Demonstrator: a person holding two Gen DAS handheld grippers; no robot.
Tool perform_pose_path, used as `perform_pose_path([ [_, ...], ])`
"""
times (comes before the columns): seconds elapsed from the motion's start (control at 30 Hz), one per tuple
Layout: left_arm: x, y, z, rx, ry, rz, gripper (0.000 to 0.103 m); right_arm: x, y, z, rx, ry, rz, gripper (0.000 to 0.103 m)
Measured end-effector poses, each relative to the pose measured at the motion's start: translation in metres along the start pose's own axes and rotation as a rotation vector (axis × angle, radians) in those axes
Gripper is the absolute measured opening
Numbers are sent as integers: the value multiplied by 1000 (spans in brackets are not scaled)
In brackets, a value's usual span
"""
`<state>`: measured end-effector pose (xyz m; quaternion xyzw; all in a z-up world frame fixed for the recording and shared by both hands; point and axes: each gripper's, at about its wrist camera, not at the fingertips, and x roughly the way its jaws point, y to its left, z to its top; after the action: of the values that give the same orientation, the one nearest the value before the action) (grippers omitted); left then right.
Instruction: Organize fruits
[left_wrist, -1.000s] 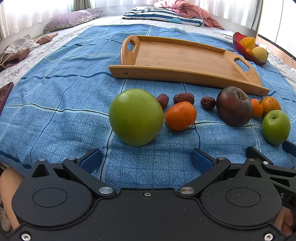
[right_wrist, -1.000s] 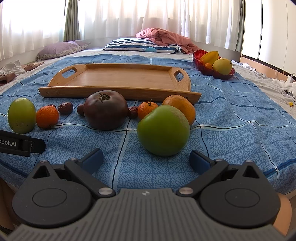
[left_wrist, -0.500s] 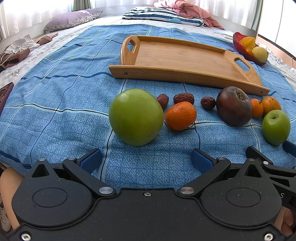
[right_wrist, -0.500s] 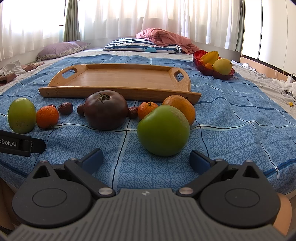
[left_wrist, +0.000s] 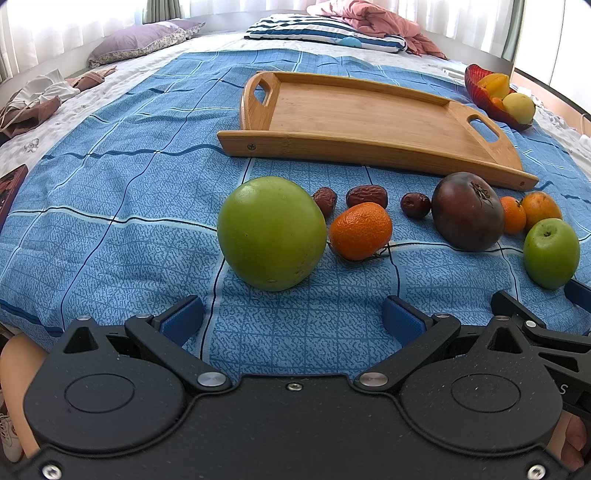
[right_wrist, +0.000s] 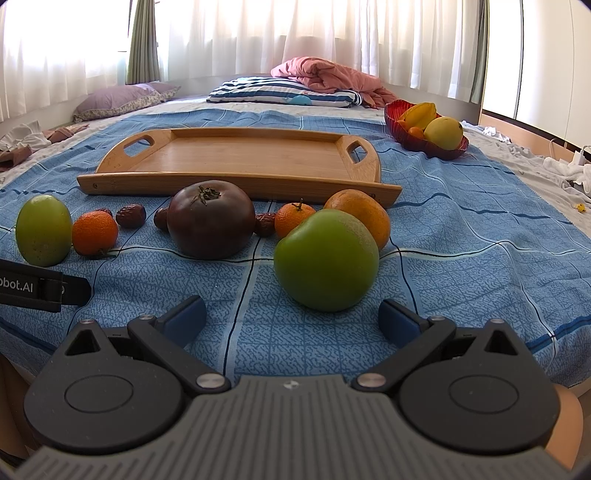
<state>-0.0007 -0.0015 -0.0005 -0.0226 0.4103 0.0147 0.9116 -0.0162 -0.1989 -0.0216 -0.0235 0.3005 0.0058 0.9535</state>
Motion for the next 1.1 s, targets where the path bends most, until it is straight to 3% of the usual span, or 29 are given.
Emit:
perform_pose_path([
  [0.5,-5,2,1,6,-24,-4,103,1,6,6,-11,4,-30,103],
  [0.87,-7,2,-12,39,-109,-18,103,3,0,2,2,-1,-36,103],
  [1.1,-19,15,-8,-19,-184,-52,101,-4,-5,1,40,-56,-2,103],
])
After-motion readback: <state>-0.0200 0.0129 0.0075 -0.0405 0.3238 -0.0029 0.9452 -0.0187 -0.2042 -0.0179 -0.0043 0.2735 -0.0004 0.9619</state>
